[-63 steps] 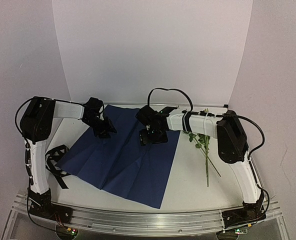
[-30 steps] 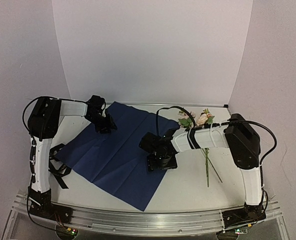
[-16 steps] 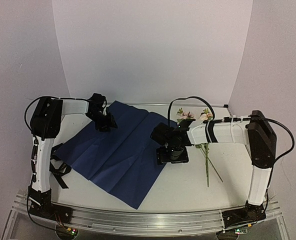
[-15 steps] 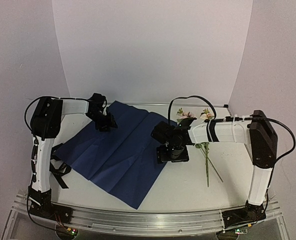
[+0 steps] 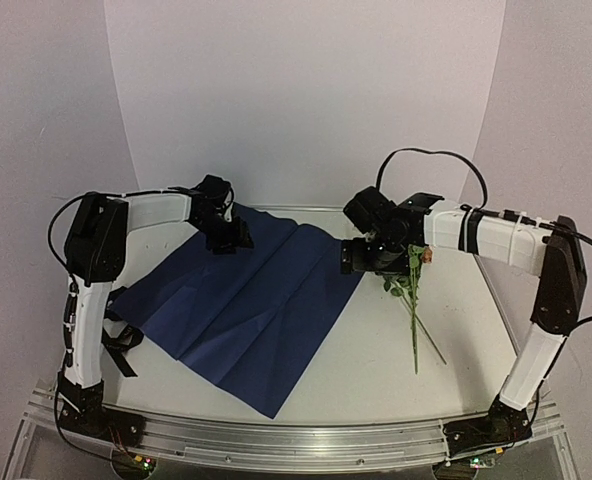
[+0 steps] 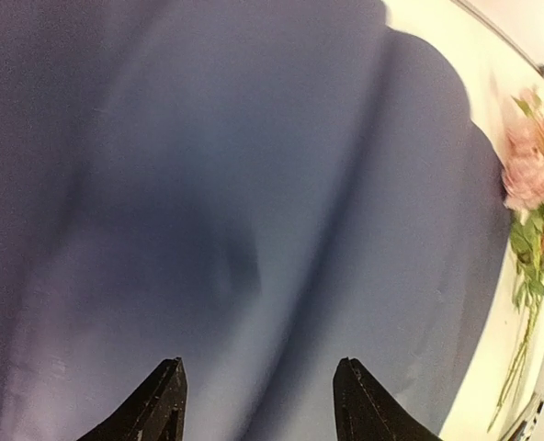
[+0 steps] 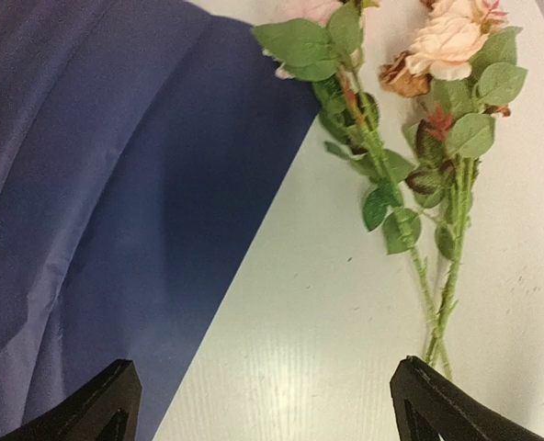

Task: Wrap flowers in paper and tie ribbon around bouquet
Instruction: Adjust the flattened wrapping paper at the center of the board.

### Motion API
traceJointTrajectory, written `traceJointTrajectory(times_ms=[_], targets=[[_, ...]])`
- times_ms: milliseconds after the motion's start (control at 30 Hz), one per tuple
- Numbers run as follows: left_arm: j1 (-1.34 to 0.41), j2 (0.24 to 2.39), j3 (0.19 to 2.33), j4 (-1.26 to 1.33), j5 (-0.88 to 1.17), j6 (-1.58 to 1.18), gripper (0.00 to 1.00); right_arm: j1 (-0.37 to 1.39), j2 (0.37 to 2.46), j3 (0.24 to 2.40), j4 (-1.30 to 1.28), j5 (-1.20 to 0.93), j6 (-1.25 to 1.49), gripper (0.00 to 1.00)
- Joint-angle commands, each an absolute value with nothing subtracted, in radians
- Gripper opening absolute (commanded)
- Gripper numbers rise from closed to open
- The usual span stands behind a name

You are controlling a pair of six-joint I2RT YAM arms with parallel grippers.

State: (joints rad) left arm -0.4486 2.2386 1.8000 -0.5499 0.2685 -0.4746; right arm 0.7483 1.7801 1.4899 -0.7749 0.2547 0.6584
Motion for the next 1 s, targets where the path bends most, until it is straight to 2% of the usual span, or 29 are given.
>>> traceJointTrajectory(times_ms=[0, 367, 967], targets=[[-0.544, 2.171, 1.785, -0.528, 0.264, -0.512, 0.57, 0.674, 1.716, 1.474, -0.791, 0.312, 0.588, 0.98], [-0.754, 2.28, 1.827, -0.524, 0.242, -0.581, 0.55, 0.514, 1.672, 1.356, -0.708, 0.233, 0.516, 0.98], [-0.877, 2.442, 1.958, -0.579, 0.296, -0.573, 0.53, 0.386, 1.734, 1.246, -0.607, 0.11, 0.471, 0.98]])
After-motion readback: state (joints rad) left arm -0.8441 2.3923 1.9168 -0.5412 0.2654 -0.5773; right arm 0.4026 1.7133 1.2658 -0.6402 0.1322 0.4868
